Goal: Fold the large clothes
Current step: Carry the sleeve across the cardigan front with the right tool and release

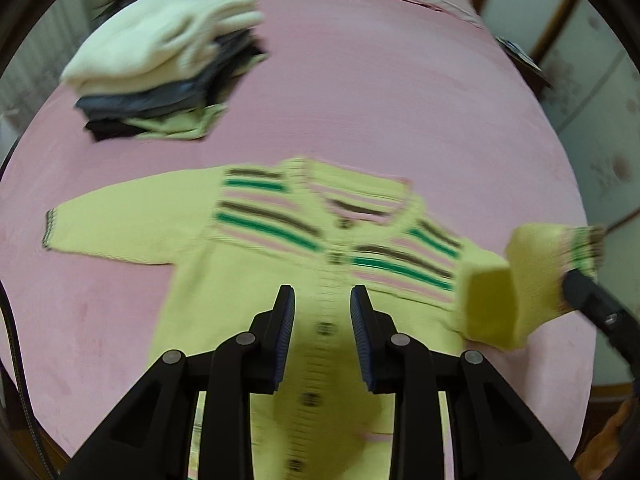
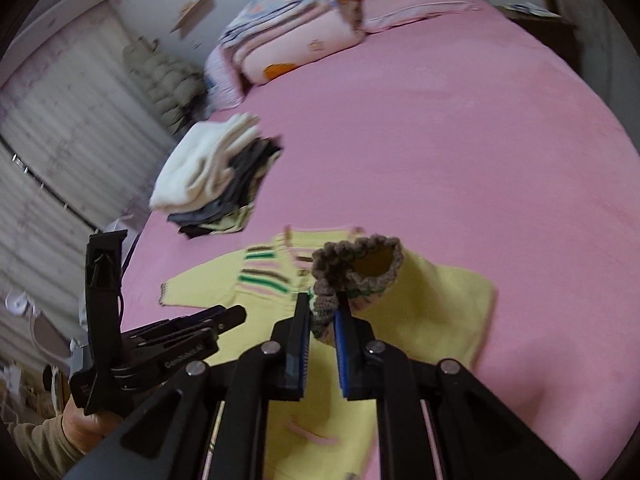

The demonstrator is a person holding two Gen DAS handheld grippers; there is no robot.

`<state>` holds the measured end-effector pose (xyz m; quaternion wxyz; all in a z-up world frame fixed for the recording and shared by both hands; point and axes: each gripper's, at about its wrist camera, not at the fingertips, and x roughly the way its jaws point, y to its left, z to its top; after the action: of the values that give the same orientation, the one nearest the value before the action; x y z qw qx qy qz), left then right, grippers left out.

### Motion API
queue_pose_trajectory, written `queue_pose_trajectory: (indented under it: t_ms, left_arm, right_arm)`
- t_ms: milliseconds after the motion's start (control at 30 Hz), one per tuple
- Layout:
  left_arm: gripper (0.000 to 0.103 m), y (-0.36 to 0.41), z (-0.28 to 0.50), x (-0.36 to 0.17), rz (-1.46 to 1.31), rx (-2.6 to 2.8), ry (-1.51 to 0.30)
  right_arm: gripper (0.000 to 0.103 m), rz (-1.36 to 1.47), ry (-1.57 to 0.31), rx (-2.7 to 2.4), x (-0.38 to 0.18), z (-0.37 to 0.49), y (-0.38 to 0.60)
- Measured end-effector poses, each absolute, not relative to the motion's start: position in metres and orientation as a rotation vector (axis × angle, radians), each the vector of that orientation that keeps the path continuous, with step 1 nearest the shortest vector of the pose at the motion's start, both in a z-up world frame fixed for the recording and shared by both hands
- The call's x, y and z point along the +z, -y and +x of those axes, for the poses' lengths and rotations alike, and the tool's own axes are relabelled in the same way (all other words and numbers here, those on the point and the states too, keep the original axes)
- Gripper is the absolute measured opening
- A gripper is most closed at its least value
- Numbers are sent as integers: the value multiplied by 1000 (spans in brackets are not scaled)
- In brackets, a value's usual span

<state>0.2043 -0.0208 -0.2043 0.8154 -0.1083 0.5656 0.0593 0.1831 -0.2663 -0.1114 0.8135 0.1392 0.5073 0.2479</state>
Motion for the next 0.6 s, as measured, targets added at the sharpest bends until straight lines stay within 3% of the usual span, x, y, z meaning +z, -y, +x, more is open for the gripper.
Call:
queue_pose_trajectory:
  t_ms: [33, 67, 100, 167, 467, 600]
  left_arm:
    - [28, 8, 204, -208, -245, 132, -1213]
    - [28, -1, 204, -213, -256, 133, -1221]
    - [28, -12, 205, -218, -269, 129, -1231]
    - [28, -23, 206, -228, -285, 110, -1248]
    - [28, -6, 227, -272, -396, -155, -1301]
    - [21, 9, 236, -293, -450, -261, -1317]
  right_arm:
    - [14, 276, -1108, 527, -119, 187, 246]
    - [22, 259, -1137, 524, -127, 189, 233]
    - [38, 242, -1176, 501, -139, 191, 220]
    - [56, 246, -1224, 445, -158, 190, 208]
    - [56, 369, -1300, 321, -192, 151, 252]
    - [56, 392, -1317, 267, -202, 140, 266]
